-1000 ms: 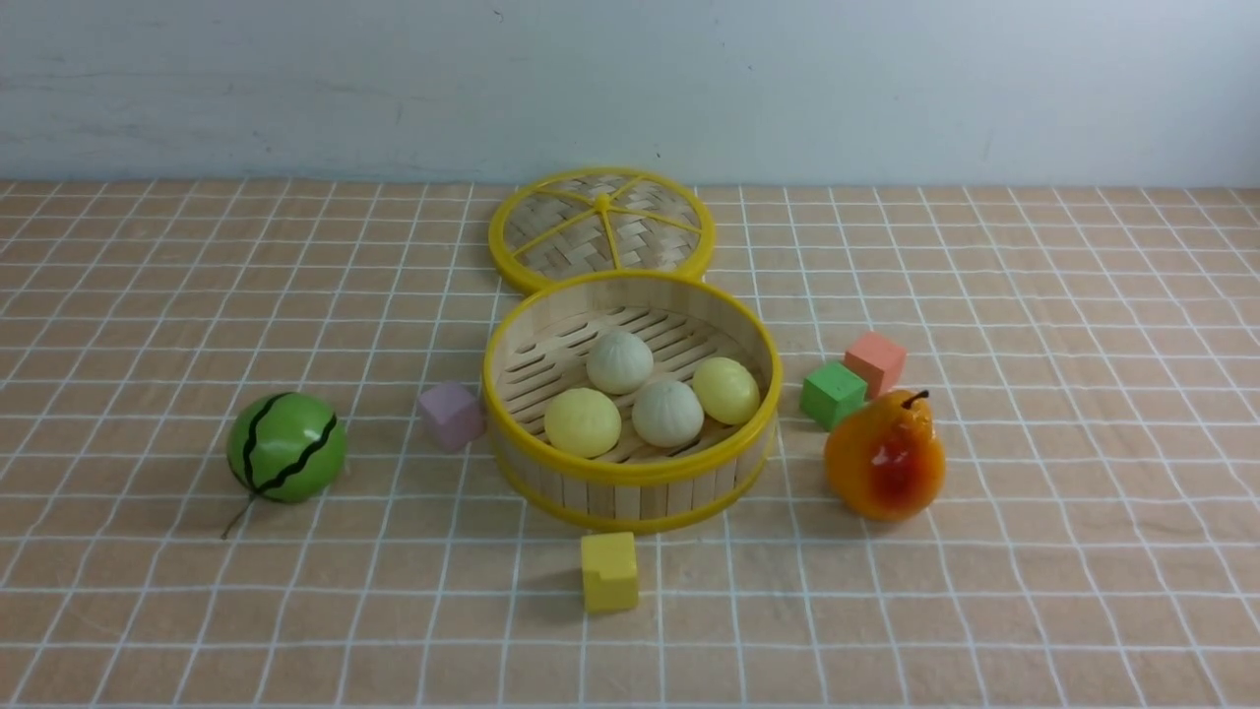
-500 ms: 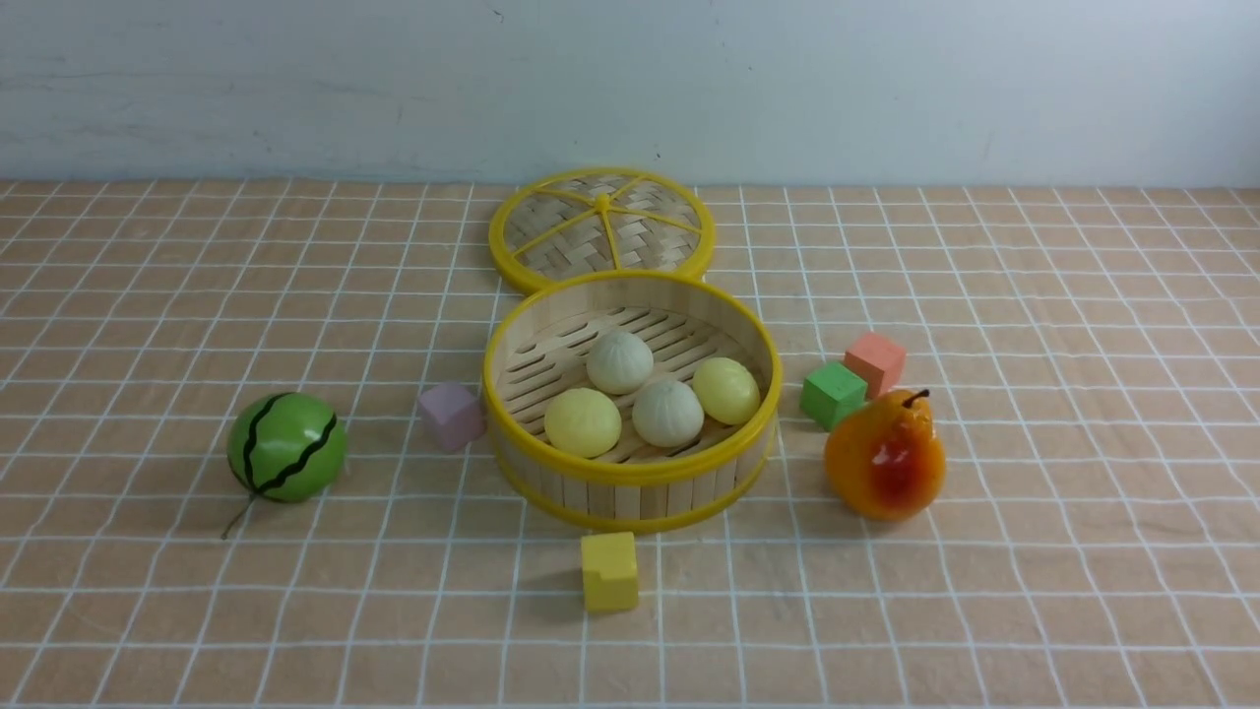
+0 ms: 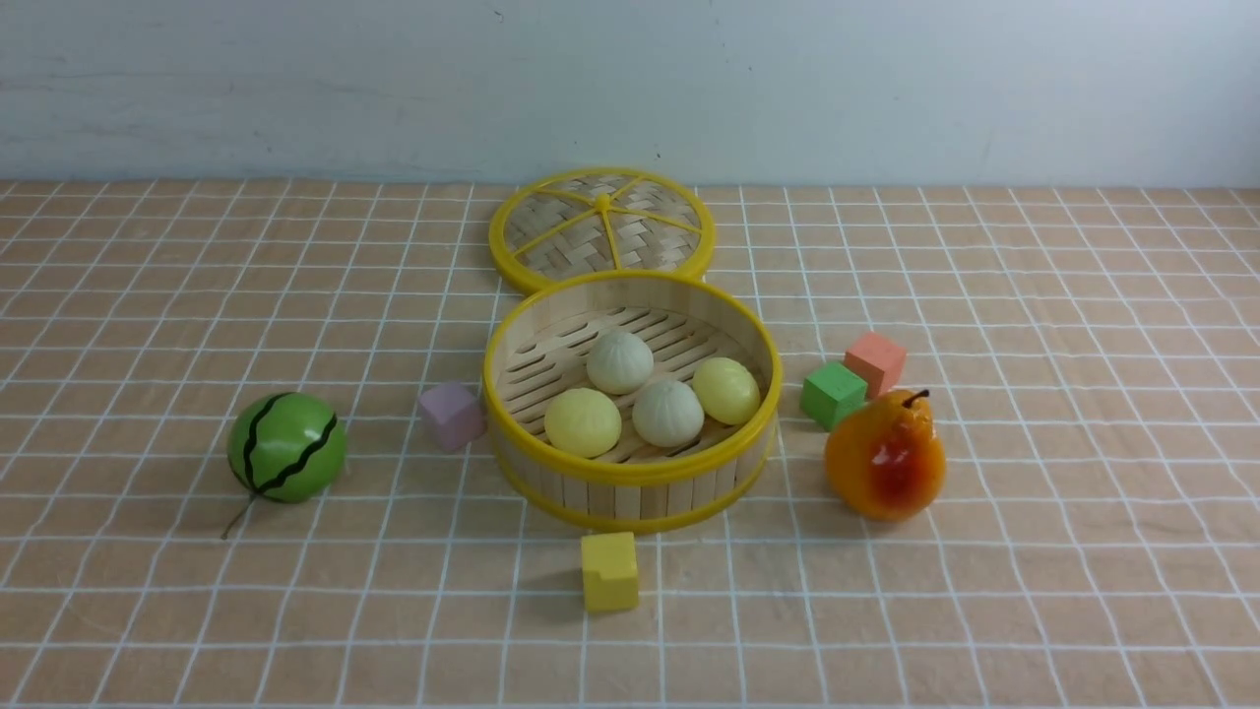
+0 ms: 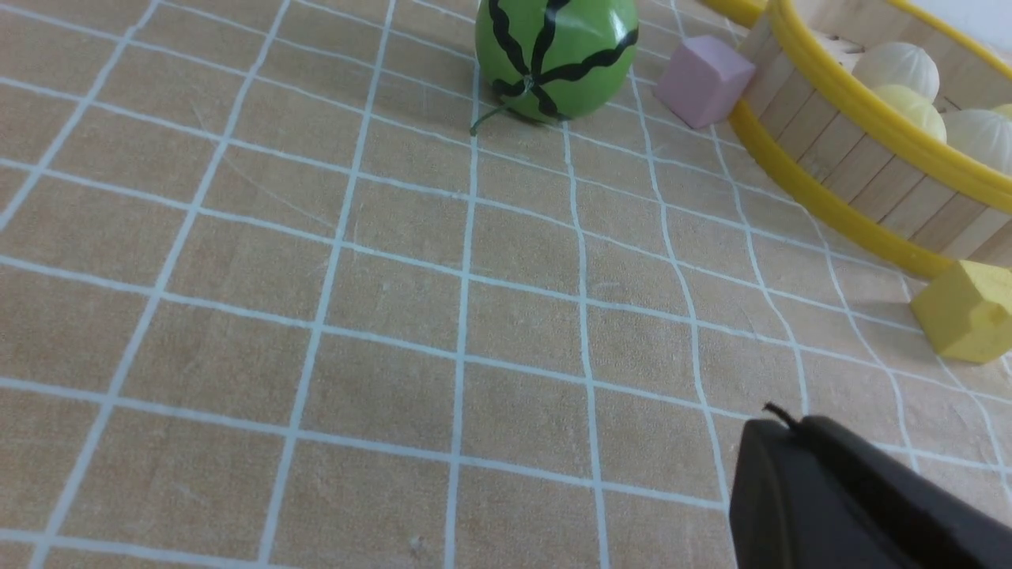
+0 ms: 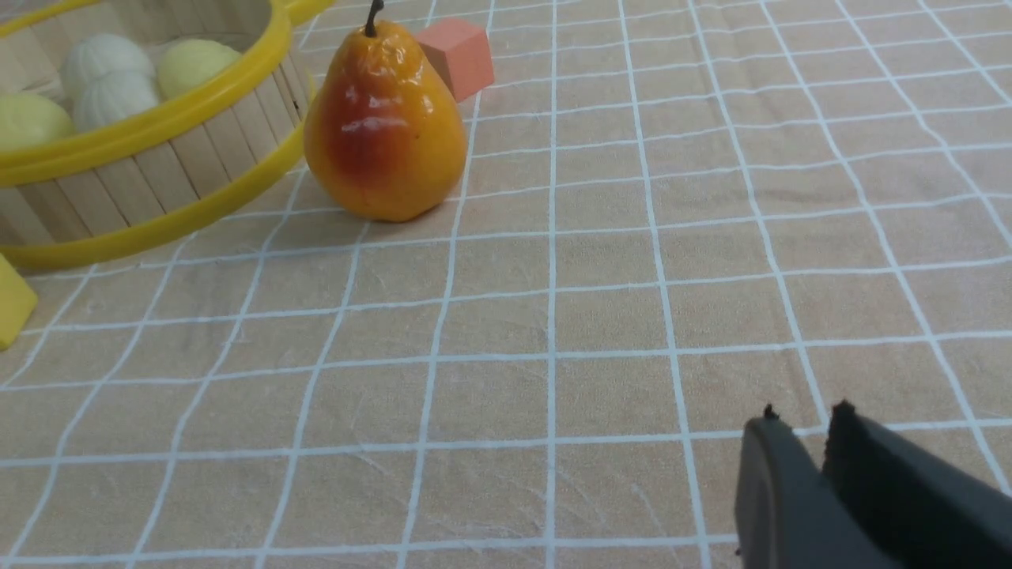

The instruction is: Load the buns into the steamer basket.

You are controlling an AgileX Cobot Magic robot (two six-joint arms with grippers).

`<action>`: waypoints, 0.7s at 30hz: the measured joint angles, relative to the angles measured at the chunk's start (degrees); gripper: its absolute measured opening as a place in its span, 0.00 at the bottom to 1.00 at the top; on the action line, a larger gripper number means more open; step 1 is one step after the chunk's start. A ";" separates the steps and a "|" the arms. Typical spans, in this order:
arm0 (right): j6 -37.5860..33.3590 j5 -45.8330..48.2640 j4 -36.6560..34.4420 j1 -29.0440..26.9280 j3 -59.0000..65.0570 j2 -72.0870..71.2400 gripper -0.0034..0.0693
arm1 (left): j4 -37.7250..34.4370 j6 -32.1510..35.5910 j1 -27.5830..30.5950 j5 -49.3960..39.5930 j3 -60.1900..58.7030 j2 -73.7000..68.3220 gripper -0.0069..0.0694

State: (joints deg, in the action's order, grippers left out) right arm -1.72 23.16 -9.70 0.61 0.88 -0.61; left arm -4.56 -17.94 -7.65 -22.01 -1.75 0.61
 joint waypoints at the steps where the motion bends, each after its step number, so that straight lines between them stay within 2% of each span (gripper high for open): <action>1: 0.00 0.00 0.00 0.00 0.00 0.00 0.18 | 0.00 0.00 0.00 0.00 0.00 0.00 0.07; 21: 0.00 0.00 0.00 0.00 0.00 0.00 0.21 | 0.00 0.00 0.15 0.00 0.00 0.00 0.09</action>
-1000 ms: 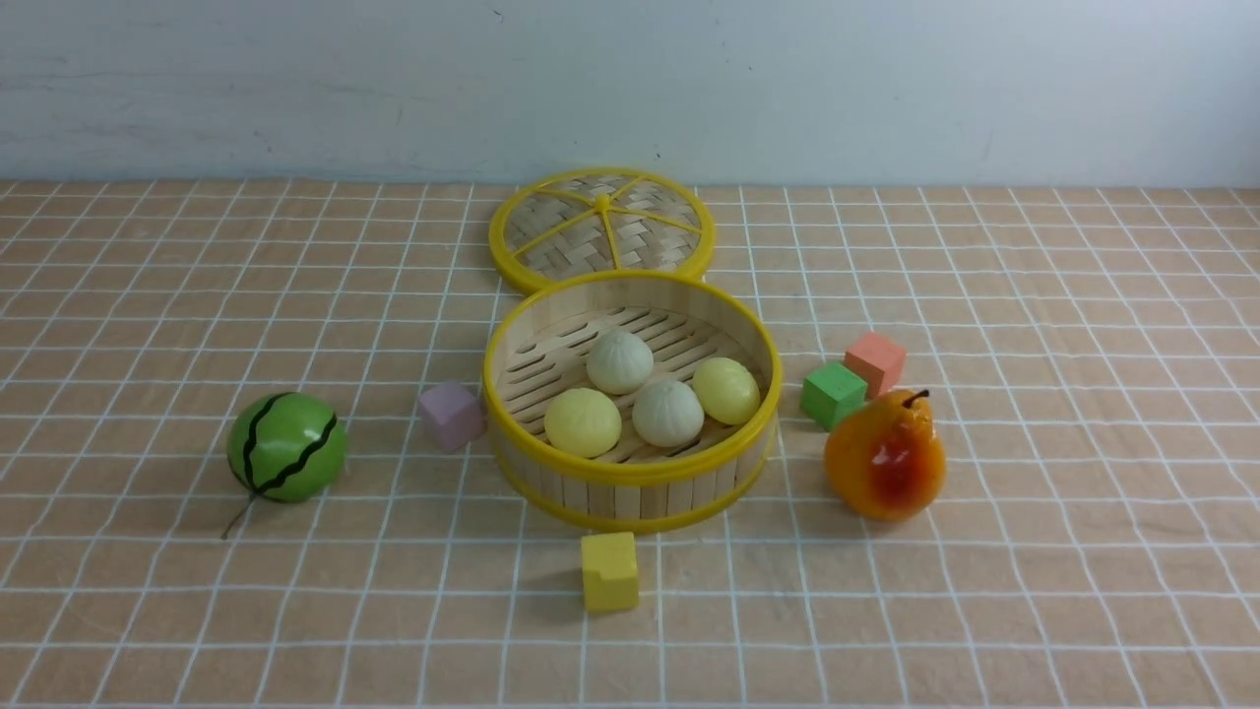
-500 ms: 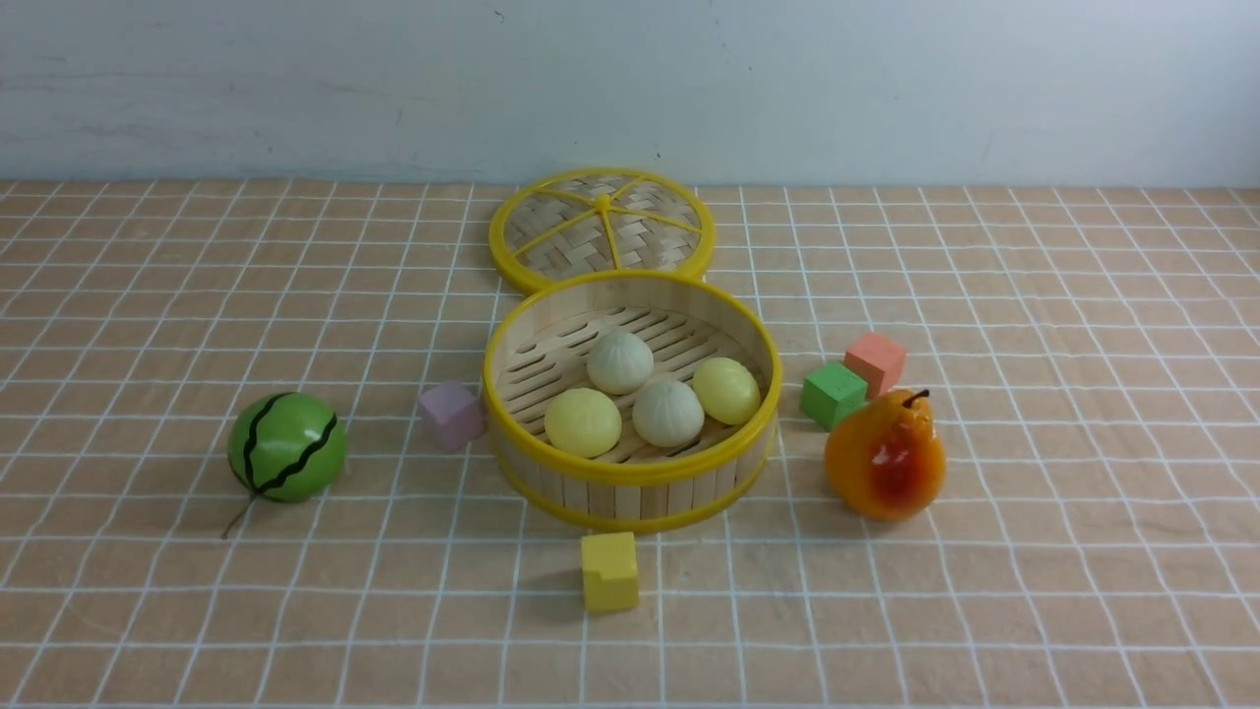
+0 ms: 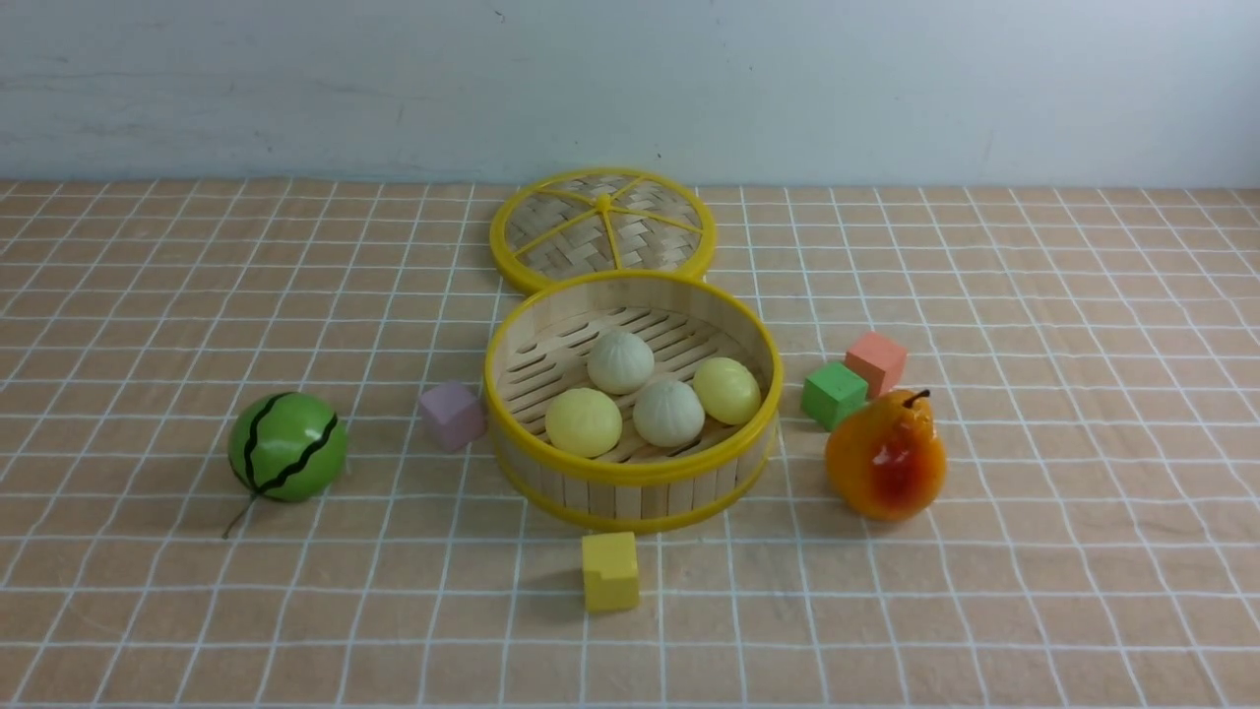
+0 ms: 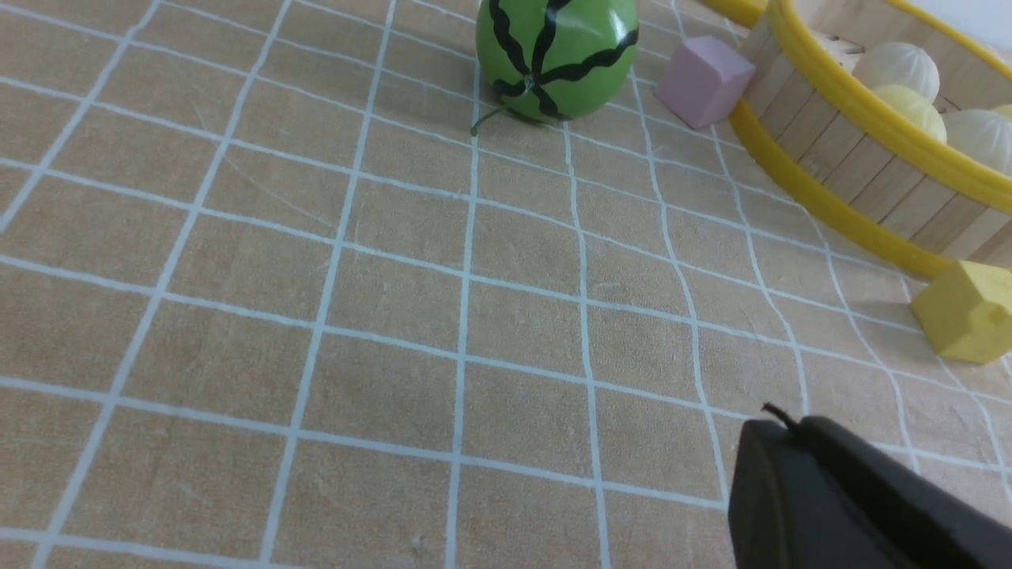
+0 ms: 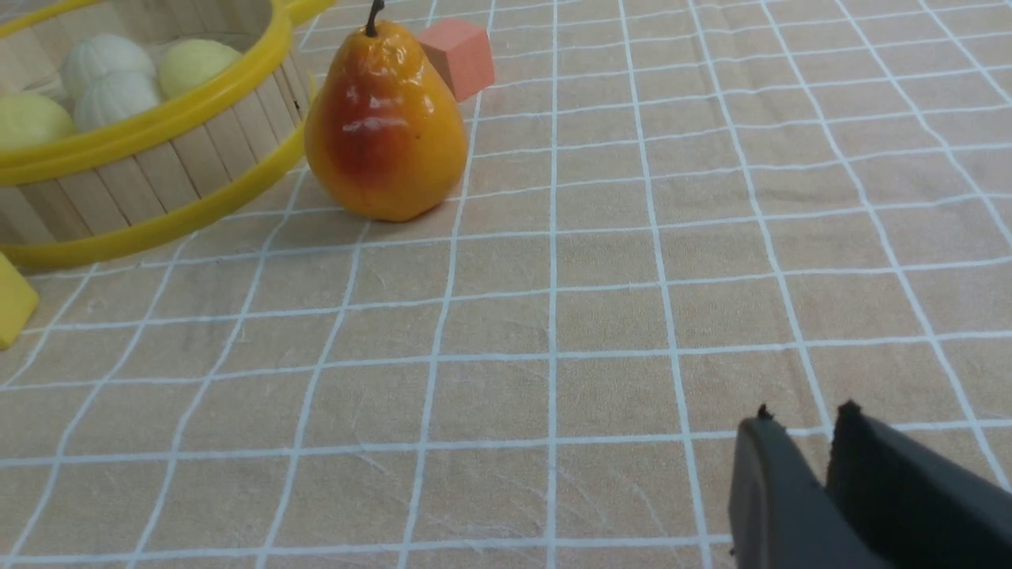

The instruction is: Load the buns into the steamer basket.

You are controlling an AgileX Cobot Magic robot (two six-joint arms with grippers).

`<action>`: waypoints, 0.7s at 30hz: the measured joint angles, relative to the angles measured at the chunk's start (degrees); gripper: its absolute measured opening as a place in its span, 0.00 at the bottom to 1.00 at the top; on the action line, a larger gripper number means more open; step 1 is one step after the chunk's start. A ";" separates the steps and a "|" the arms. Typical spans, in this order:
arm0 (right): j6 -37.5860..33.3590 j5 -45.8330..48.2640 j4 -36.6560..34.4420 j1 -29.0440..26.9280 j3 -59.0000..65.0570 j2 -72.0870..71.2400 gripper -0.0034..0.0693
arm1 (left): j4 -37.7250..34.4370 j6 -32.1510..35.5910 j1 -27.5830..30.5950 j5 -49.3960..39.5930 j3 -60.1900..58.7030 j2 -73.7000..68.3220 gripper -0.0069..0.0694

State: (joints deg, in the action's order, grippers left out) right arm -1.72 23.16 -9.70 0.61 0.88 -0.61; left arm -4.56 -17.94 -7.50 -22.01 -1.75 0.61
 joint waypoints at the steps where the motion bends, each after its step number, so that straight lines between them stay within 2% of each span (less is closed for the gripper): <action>1: 0.00 0.00 0.00 0.00 0.00 0.00 0.21 | 0.00 0.00 0.42 0.00 0.00 0.00 0.09; 6: 0.00 0.00 0.00 0.00 0.00 0.00 0.22 | 0.00 0.00 3.09 -0.03 0.00 0.00 0.09; 14: 0.00 0.00 0.00 0.00 0.00 0.00 0.22 | 0.00 0.00 3.28 -0.03 0.00 0.00 0.10; 21: 0.00 0.00 0.00 0.00 0.00 0.00 0.23 | 0.00 0.00 -2.86 -0.03 0.00 0.00 0.10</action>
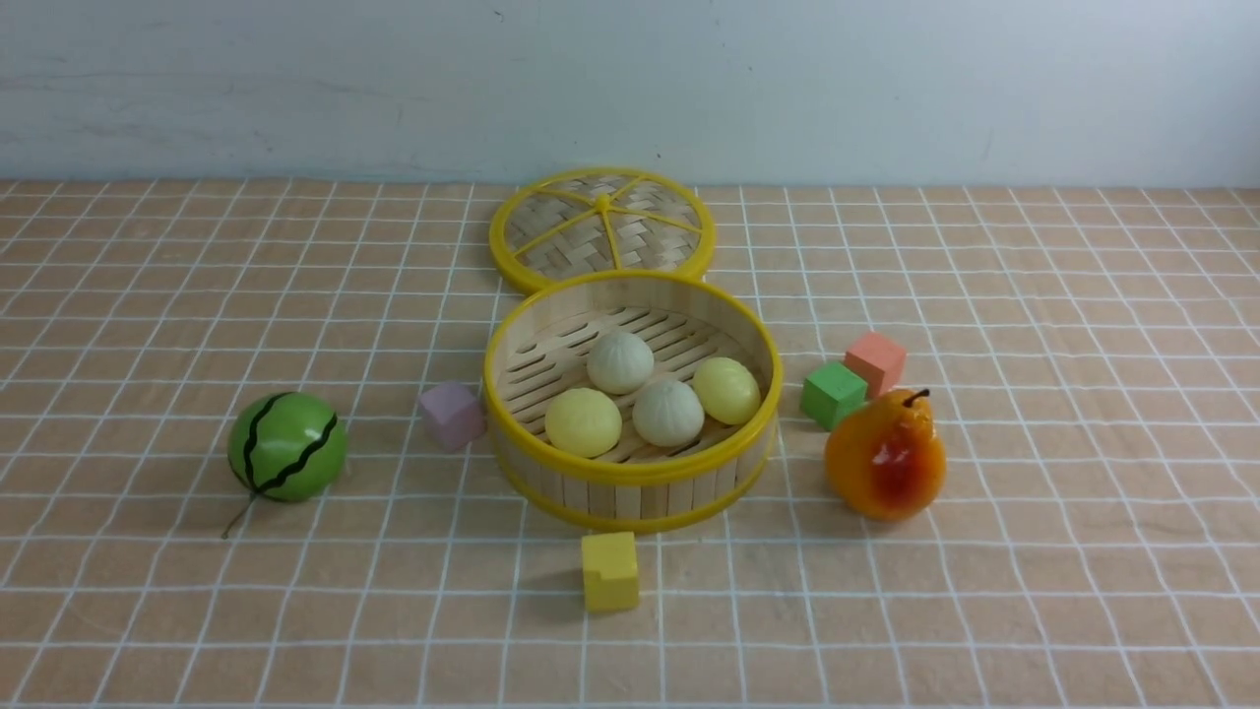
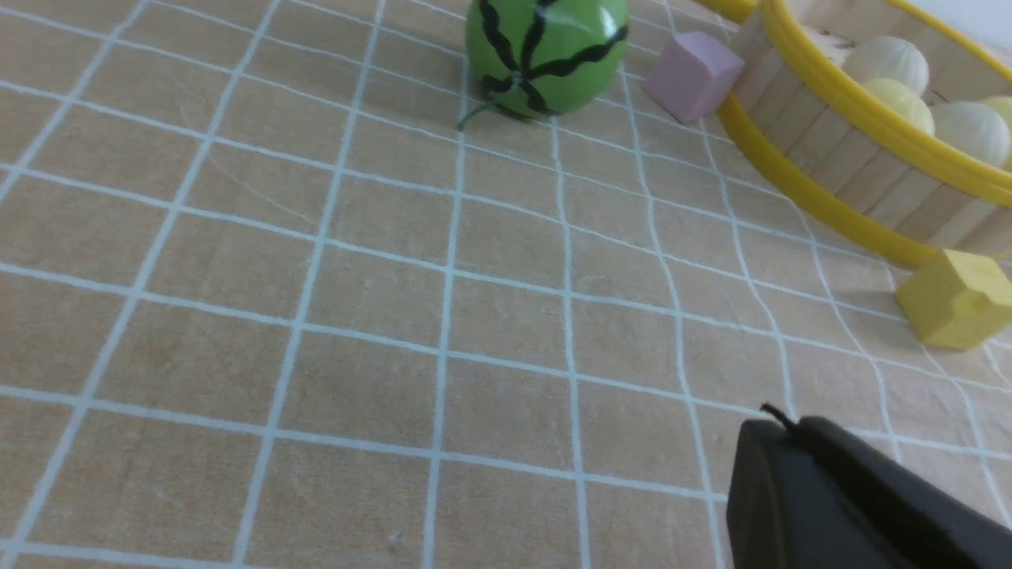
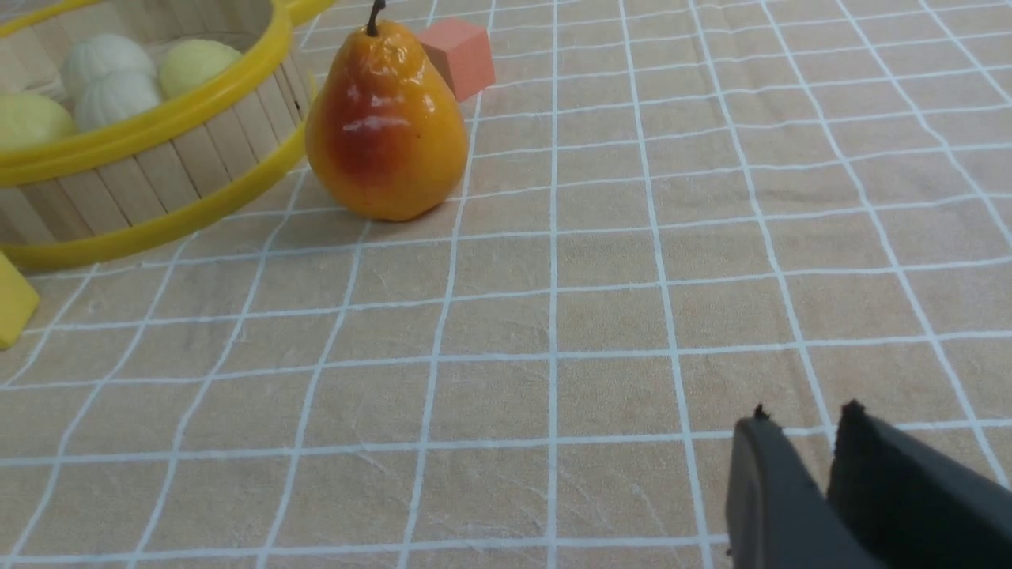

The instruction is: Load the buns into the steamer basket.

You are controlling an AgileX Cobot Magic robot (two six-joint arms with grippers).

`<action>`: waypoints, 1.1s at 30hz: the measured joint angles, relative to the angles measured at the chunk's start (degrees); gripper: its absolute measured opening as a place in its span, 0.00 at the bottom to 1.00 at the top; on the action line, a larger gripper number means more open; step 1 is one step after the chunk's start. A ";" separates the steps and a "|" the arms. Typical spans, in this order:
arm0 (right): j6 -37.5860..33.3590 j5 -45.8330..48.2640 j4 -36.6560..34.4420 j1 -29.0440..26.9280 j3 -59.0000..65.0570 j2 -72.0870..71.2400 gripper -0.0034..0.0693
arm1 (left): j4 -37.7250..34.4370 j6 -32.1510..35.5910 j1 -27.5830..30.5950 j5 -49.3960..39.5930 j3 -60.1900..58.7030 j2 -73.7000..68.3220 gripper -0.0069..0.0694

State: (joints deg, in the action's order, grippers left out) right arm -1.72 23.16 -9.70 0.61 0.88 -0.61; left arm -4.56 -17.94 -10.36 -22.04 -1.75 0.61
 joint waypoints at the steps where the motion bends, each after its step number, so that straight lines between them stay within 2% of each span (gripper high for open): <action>1: 0.00 0.00 0.00 0.00 0.00 0.00 0.23 | 0.00 0.00 -0.47 0.00 0.00 0.00 0.10; 33: 0.00 0.00 0.00 0.00 0.00 0.00 0.26 | 0.00 0.00 -0.80 0.00 0.00 0.00 0.13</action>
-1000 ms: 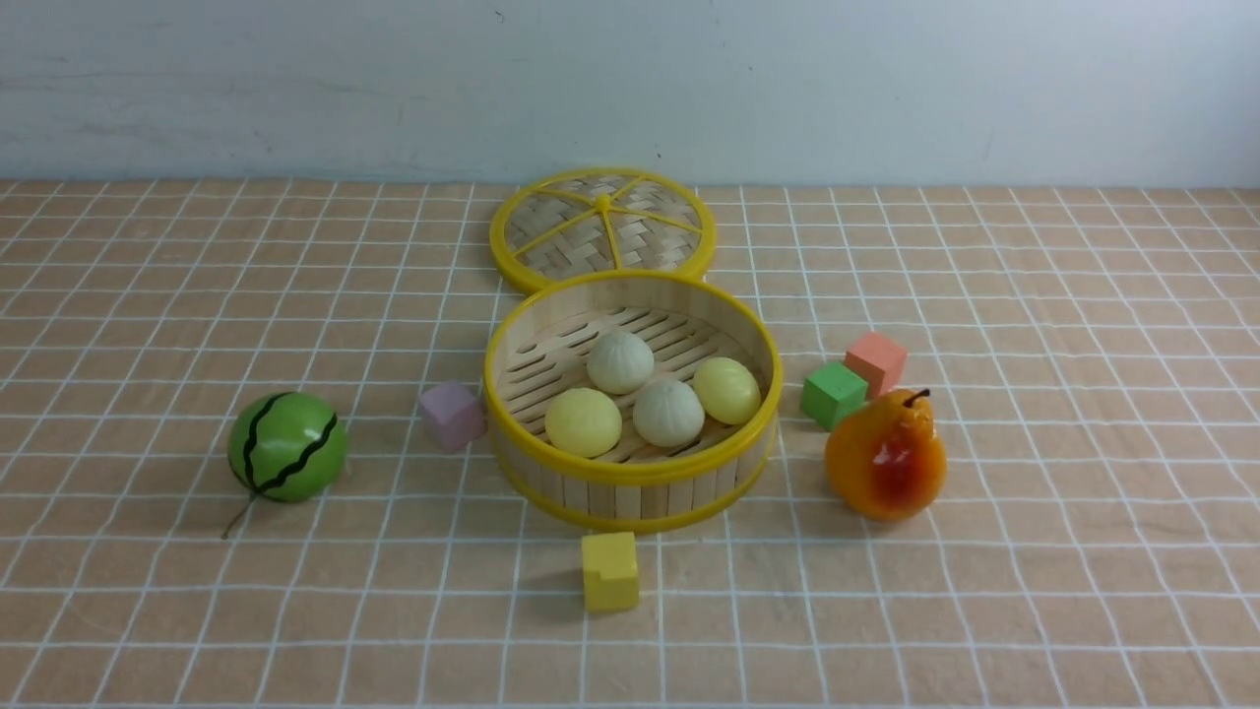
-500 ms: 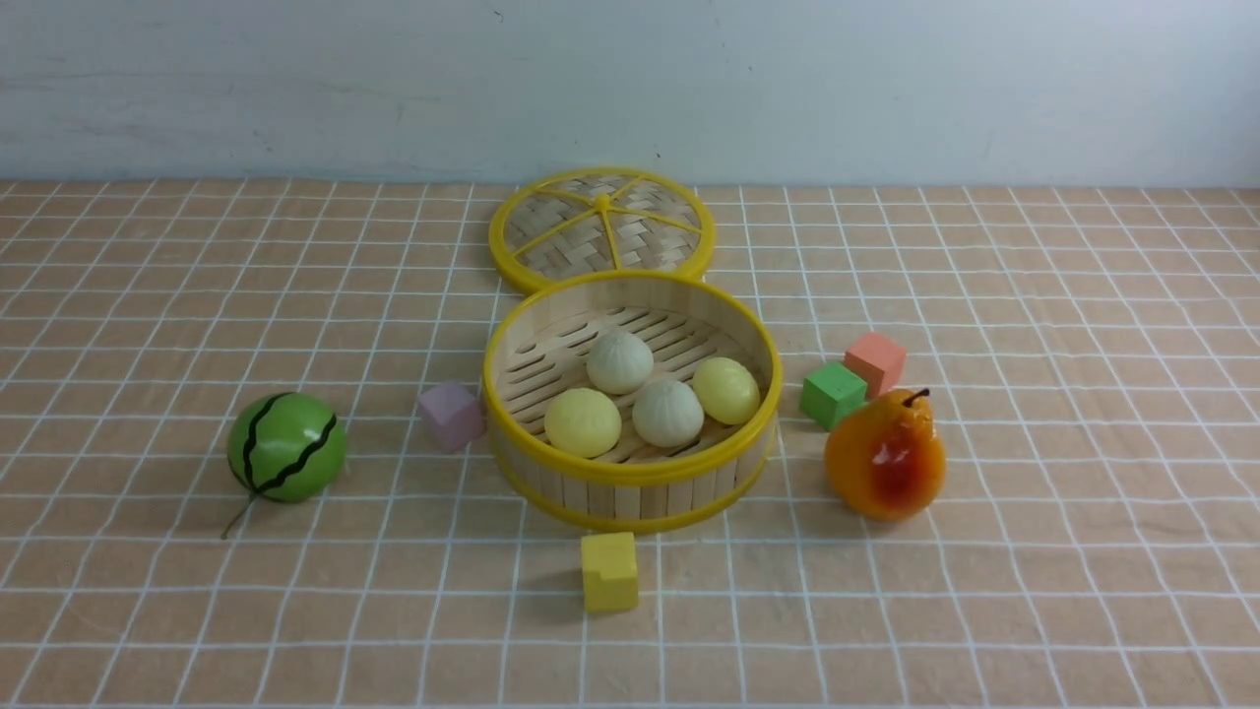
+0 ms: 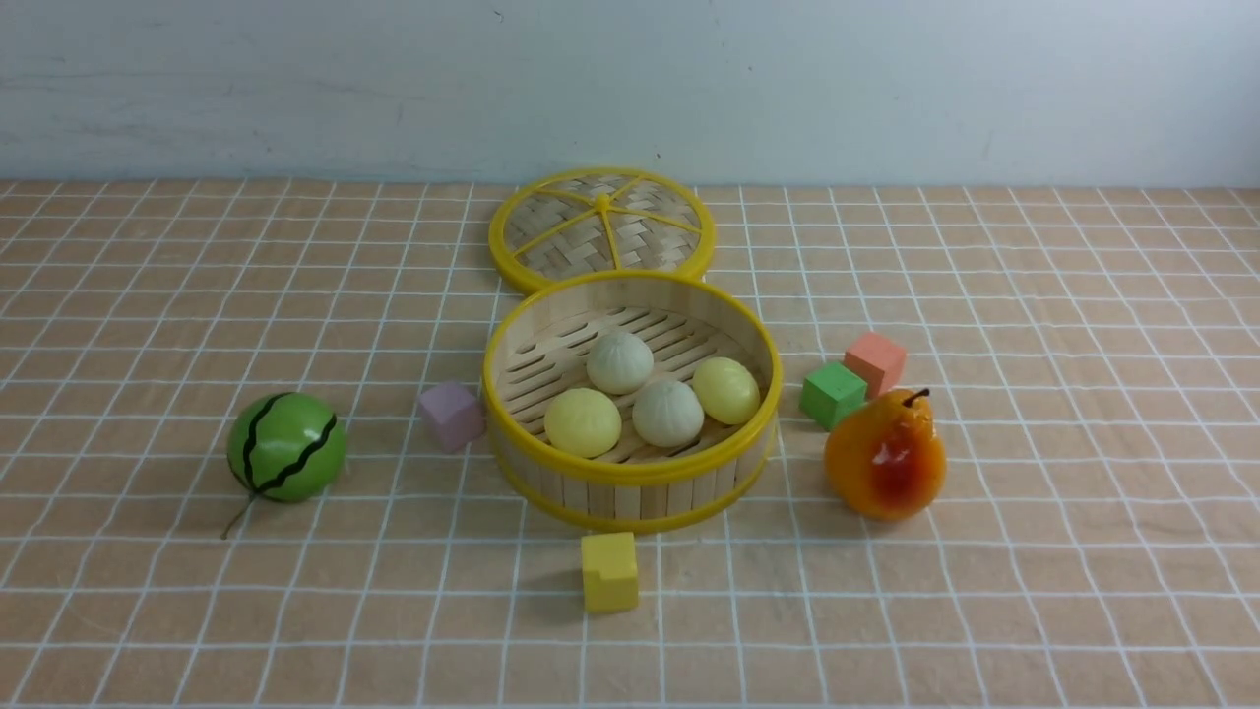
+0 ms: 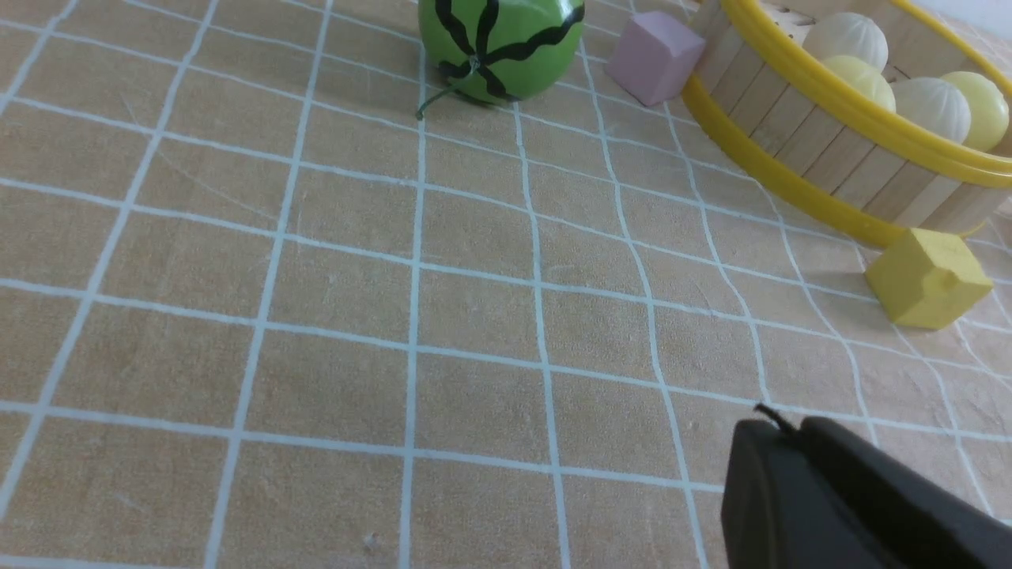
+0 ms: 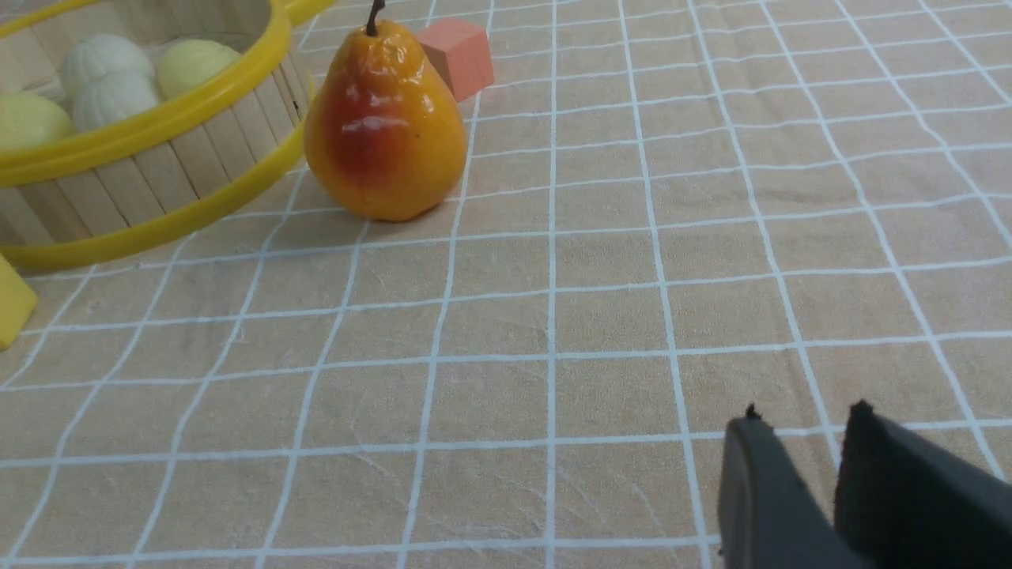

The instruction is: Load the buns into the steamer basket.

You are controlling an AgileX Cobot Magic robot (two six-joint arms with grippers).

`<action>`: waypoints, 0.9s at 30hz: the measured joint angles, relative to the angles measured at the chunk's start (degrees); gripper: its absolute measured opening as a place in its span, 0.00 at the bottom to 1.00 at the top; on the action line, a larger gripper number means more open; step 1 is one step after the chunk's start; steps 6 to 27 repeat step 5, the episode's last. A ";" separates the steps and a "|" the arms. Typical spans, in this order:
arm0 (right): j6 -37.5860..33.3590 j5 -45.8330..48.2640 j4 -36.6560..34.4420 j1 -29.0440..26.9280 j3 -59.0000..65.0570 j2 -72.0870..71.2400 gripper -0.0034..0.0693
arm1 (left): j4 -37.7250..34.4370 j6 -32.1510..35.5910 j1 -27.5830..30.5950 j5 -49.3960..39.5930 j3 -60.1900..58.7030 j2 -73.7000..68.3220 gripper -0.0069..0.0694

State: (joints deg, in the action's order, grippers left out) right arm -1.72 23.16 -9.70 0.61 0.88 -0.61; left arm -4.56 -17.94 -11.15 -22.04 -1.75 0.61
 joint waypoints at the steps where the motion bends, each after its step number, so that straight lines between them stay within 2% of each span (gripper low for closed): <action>1: 0.00 0.00 0.00 0.00 0.00 0.00 0.27 | 0.00 0.00 0.00 0.00 0.00 0.00 0.13; 27: 0.00 0.00 0.00 0.00 0.00 0.00 0.27 | 0.00 0.00 0.00 0.00 0.00 0.00 0.14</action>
